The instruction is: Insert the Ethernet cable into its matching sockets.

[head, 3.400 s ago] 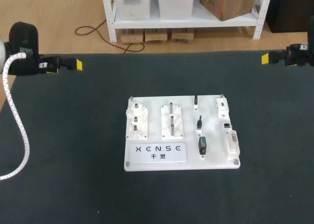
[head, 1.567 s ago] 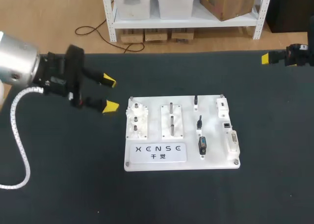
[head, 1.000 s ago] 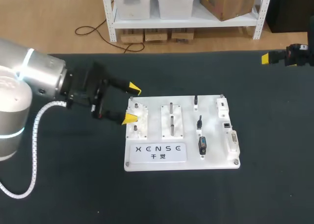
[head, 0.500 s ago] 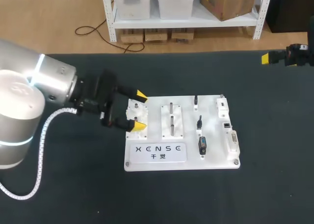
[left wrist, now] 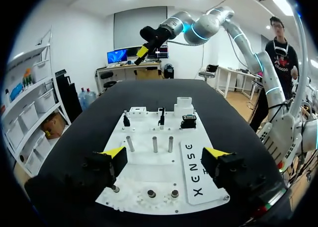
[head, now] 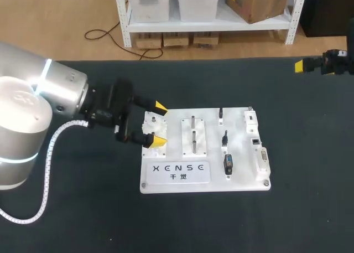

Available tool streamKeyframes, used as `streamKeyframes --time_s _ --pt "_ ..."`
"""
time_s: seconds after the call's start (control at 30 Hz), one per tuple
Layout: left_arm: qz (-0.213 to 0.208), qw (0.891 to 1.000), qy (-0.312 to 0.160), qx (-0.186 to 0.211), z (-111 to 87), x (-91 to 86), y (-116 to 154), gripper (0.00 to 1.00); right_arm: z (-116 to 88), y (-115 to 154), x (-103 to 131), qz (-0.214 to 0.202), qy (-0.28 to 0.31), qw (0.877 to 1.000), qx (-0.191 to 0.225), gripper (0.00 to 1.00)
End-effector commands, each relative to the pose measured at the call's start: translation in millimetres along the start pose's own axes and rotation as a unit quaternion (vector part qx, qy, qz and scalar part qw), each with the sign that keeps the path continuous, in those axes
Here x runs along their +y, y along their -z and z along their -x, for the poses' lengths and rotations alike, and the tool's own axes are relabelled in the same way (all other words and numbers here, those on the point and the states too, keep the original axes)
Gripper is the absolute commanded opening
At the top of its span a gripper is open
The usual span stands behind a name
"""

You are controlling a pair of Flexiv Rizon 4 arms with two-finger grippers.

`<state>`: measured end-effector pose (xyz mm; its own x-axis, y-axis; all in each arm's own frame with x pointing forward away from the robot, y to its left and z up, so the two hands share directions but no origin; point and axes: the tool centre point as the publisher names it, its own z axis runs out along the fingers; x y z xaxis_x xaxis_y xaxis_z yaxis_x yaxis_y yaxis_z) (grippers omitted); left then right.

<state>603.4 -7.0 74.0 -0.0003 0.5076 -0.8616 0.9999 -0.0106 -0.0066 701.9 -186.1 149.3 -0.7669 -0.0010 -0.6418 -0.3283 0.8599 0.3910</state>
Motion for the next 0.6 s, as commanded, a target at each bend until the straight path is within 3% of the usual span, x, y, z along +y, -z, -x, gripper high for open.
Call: streamKeyframes --time_s 0.03,0.27,0.43,0.6 --pt "0.000 1.000 0.000 -0.001 -0.5 0.0 0 1.00 0 0 0 -0.001 0.000 1.000 0.000 1.00" --pt "0.000 1.000 0.000 -0.001 -0.5 0.0 0 1.00 20 -24 45 -0.005 -0.003 0.999 0.052 1.00" --pt "0.000 1.000 0.000 -0.001 -0.5 0.0 0 1.00 23 -35 81 -0.010 -0.017 0.995 0.100 1.00" --pt "0.000 1.000 0.000 -0.001 -0.5 0.0 0 1.00 18 -41 110 -0.058 -0.003 0.987 0.147 1.00"
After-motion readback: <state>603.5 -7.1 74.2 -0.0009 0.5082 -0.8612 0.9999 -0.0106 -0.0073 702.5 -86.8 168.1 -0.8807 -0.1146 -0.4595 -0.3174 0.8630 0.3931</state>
